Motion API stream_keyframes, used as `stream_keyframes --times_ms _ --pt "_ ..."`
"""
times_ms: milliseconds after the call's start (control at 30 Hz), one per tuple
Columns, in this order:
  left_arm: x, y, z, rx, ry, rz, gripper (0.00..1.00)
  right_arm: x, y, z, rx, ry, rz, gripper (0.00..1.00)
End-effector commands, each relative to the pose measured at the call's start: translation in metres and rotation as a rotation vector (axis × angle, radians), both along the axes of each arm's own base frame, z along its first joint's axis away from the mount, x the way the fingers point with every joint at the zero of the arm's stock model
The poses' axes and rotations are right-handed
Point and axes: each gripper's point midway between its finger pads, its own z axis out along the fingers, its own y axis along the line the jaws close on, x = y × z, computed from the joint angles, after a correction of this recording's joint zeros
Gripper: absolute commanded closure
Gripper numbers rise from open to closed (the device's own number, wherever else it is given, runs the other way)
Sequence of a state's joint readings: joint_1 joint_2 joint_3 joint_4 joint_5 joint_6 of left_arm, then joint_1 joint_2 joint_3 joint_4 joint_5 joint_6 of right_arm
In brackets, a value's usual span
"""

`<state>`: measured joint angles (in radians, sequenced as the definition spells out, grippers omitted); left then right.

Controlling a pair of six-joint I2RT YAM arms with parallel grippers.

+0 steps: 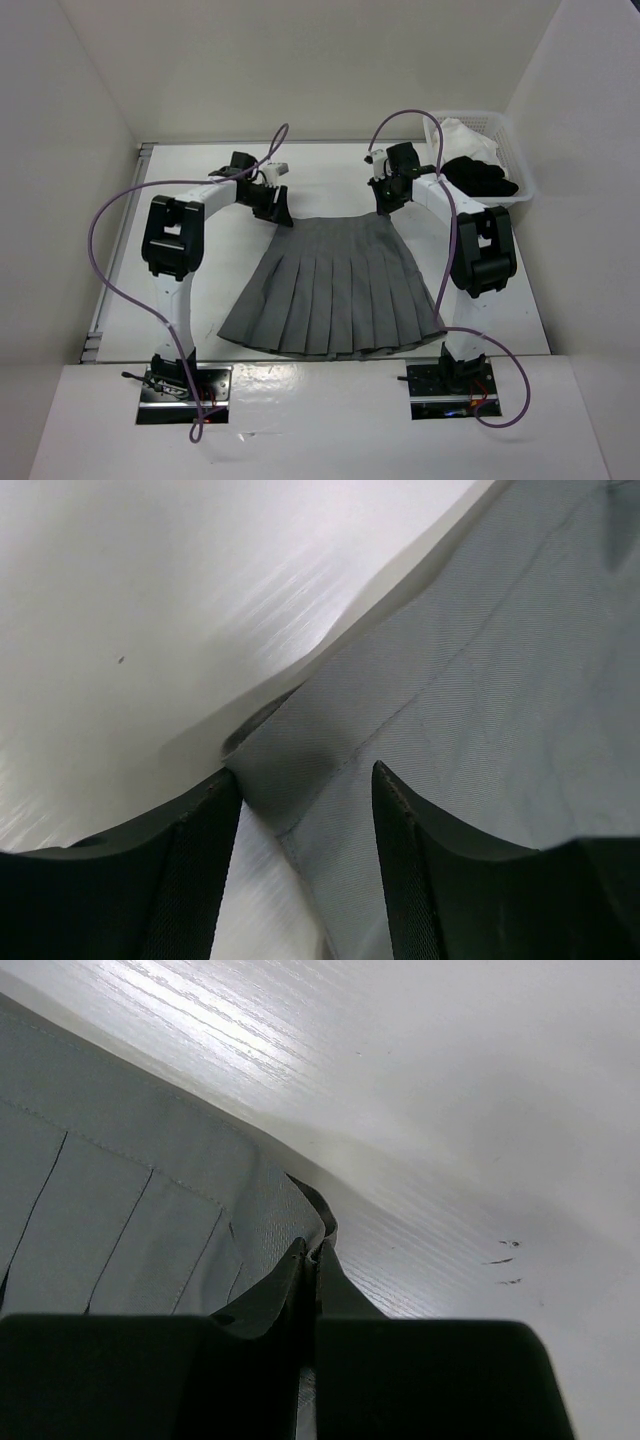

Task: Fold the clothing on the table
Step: Fold the skirt

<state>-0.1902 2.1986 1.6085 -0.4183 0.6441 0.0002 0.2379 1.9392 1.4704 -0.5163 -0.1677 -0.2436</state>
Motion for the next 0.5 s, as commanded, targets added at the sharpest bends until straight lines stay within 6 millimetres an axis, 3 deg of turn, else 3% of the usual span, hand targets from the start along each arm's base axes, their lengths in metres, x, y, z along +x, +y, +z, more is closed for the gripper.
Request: stream_keyframes --times_ms 0,200,467 --pt "-0.02 -0.004 -0.029 -0.024 0.111 -0.049 0.39 0.008 0.004 0.031 0.014 -0.089 0.006 1.0" --pt "-0.017 -0.003 -0.026 -0.044 0.113 -0.053 0.44 0.008 0.004 0.04 0.019 -0.107 0.006 1.0" --pt "-0.022 0.0 -0.031 -0.059 0.151 -0.043 0.72 0.005 0.005 0.041 0.026 -0.105 0.012 1.0"
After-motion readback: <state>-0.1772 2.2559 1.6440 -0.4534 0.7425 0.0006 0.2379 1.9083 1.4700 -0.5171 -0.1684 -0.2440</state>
